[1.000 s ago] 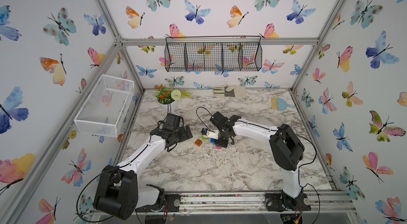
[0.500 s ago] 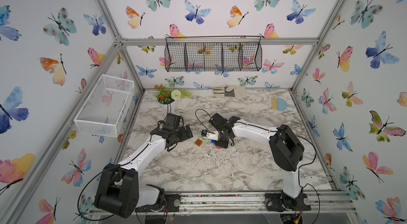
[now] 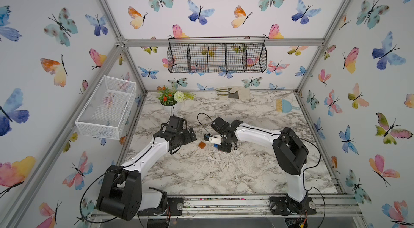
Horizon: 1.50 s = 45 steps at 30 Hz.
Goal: Assemble the letter y with lego
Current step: Assemble the lego brick at the center of the board.
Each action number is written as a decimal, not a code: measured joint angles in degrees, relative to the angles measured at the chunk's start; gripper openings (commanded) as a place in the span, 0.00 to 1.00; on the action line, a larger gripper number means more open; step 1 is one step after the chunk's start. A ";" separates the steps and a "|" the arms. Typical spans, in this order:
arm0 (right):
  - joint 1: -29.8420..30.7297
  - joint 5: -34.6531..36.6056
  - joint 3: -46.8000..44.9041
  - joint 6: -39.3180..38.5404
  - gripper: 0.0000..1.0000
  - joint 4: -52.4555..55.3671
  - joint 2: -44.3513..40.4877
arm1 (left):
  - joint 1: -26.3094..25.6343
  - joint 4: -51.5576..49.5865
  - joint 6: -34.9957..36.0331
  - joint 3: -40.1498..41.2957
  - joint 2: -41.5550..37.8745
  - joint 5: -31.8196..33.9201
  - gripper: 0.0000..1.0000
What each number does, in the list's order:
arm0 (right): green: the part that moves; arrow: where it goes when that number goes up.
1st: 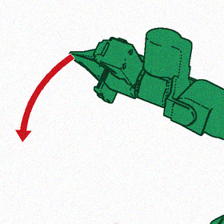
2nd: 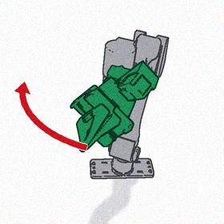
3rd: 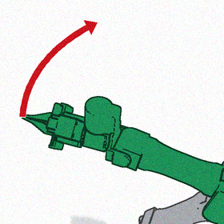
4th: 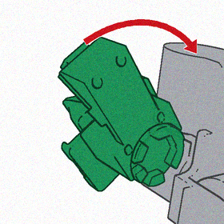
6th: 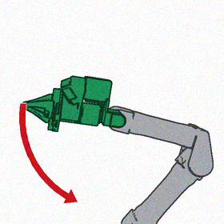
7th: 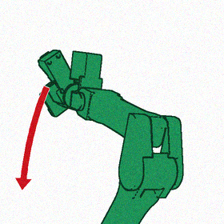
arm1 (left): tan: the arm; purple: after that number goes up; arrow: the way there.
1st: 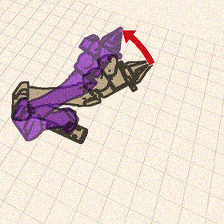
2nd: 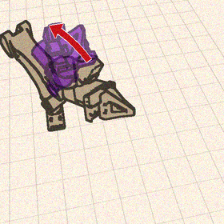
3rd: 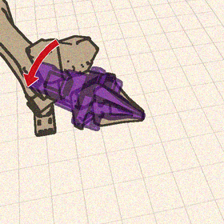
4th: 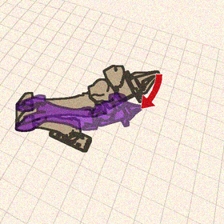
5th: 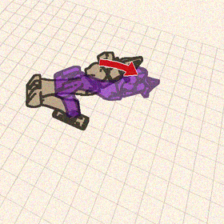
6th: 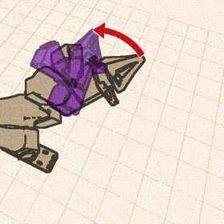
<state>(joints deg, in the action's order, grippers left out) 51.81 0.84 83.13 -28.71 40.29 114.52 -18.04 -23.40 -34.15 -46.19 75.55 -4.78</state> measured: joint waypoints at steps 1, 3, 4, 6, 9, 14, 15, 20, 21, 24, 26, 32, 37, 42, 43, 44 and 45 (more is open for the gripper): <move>0.02 0.04 0.00 0.13 0.04 0.00 0.00 | 0.00 0.07 -0.13 0.04 0.00 -0.07 0.99; 0.09 0.22 0.00 0.24 0.04 0.00 0.02 | 0.00 0.11 -0.20 0.15 0.00 -0.35 0.99; 0.13 0.28 0.00 0.31 0.04 0.00 0.04 | 0.00 0.11 -0.26 0.17 0.00 -0.48 0.99; 0.26 0.59 0.02 0.57 0.04 0.00 0.13 | 0.00 0.15 -0.37 0.20 0.00 -0.55 0.99; 0.31 1.18 0.90 0.87 0.04 0.83 0.76 | 0.00 0.17 -0.48 0.20 0.00 -0.57 0.99; 0.42 2.91 3.17 2.69 0.04 3.19 2.21 | 0.00 0.15 -0.61 0.20 0.00 -0.61 0.99; 0.42 3.08 3.28 3.02 0.04 3.32 2.38 | 0.00 0.17 -0.61 0.20 0.00 -0.63 0.99; 0.44 3.19 2.19 4.57 0.04 2.54 1.92 | 0.00 0.20 -0.68 0.17 0.55 -0.90 0.99; 0.44 3.10 1.66 4.72 0.04 2.21 1.64 | 0.00 0.22 -0.72 0.17 0.61 -0.98 0.99; 0.44 2.40 0.24 5.18 0.04 0.76 0.90 | 0.00 0.28 -0.79 0.17 0.81 -1.20 0.99; 0.42 1.95 0.15 5.20 0.04 0.28 0.85 | 0.00 0.31 -0.81 0.17 0.94 -1.36 0.99; 0.42 1.73 0.17 5.20 0.10 0.15 0.87 | 0.00 0.24 -0.79 0.13 1.05 -1.51 0.99; 0.42 2.03 0.39 5.38 0.20 0.35 0.85 | 0.00 0.04 -0.79 0.02 1.09 -1.51 0.99; 0.42 2.40 0.50 5.79 0.31 0.52 0.66 | 0.00 -0.42 -0.72 -0.74 1.14 -1.49 0.99; 0.42 2.43 0.59 5.84 0.32 0.59 0.63 | 0.00 -0.48 -0.72 -1.01 1.14 -1.49 0.99; 0.42 2.43 0.72 5.99 0.33 0.74 0.63 | 0.00 -0.48 -0.72 -1.22 1.14 -1.49 0.99; 0.42 2.47 0.76 6.12 0.33 0.81 0.63 | 0.00 -0.44 -0.72 -1.36 1.14 -1.49 0.99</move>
<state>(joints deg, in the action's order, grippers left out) 52.23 3.31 83.90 -22.59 41.10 115.15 -18.04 -23.83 -34.87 -47.55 76.69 -6.26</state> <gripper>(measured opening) 0.353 0.990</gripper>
